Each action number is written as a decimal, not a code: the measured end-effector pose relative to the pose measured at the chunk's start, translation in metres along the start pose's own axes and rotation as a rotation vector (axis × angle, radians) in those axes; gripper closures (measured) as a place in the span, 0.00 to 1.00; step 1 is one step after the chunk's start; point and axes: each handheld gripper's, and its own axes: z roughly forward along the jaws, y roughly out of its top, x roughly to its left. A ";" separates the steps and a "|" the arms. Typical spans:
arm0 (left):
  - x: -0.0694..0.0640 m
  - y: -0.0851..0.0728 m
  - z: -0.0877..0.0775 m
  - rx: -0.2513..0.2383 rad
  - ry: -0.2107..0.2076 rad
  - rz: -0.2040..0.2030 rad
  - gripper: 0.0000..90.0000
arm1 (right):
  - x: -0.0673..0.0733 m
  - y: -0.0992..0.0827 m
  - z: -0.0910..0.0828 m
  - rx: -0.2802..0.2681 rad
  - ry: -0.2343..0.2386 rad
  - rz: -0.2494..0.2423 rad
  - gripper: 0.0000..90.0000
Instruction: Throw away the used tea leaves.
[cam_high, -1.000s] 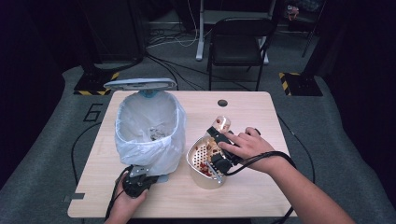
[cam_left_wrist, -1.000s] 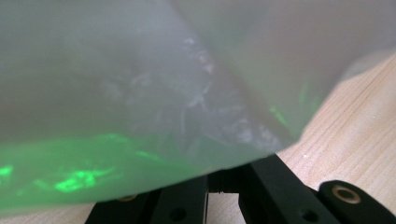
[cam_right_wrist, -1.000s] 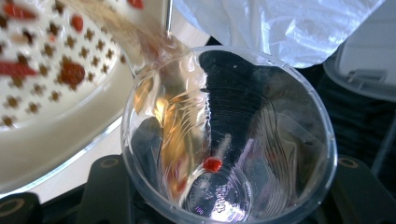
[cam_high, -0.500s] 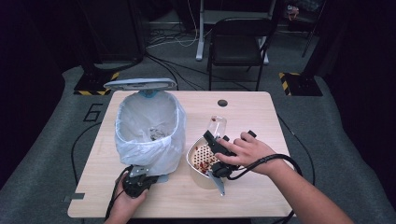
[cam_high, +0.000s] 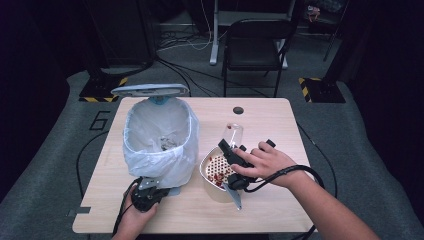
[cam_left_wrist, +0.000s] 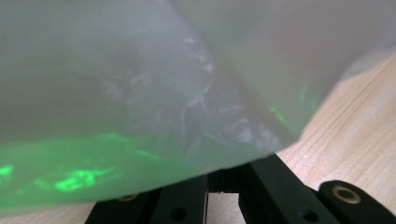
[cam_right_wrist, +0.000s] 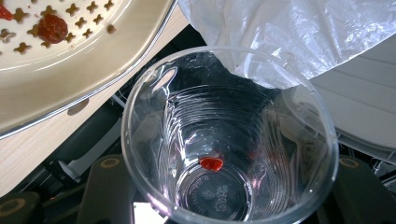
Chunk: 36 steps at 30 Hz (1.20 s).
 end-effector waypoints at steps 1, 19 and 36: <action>0.000 0.000 0.000 0.000 0.000 0.001 1.00 | 0.000 0.000 0.000 -0.001 -0.002 0.008 0.46; -0.001 0.000 -0.001 0.017 0.006 -0.018 1.00 | -0.009 -0.005 -0.006 0.011 0.016 -0.060 0.46; 0.000 0.000 -0.001 0.016 -0.001 -0.009 1.00 | -0.026 -0.028 -0.003 -0.079 0.062 0.397 0.46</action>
